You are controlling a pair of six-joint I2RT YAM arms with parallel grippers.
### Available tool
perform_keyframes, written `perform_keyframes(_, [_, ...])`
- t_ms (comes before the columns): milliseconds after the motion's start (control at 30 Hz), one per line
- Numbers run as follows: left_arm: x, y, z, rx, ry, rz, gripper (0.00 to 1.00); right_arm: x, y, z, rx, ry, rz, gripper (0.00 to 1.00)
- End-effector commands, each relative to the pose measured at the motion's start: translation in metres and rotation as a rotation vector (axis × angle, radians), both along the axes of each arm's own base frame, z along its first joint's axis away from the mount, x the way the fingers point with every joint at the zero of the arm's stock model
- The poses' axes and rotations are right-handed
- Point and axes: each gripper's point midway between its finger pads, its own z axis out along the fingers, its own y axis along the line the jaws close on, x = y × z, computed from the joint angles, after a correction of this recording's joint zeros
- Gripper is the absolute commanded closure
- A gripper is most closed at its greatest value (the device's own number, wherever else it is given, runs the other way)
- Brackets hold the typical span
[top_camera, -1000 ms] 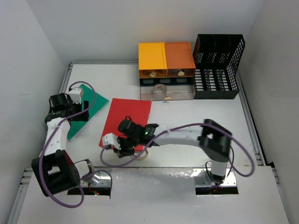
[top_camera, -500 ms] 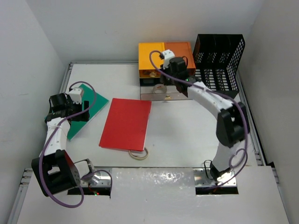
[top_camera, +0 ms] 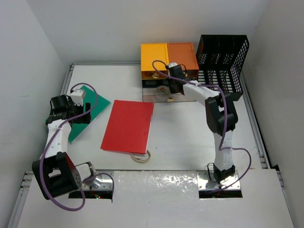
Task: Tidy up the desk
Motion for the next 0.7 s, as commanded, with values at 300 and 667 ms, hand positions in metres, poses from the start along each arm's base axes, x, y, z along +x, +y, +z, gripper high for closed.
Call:
perform_keyframes(300, [0.010, 0.003, 0.012, 0.011, -0.044, -0.013, 0.30, 0.027, 0.010, -0.025, 0.053, 0.042, 0.020, 1.00])
perform_keyframes(667, [0.010, 0.004, 0.013, 0.011, -0.045, -0.011, 0.30, 0.022, 0.056, -0.016, 0.235, 0.040, 0.213, 0.92])
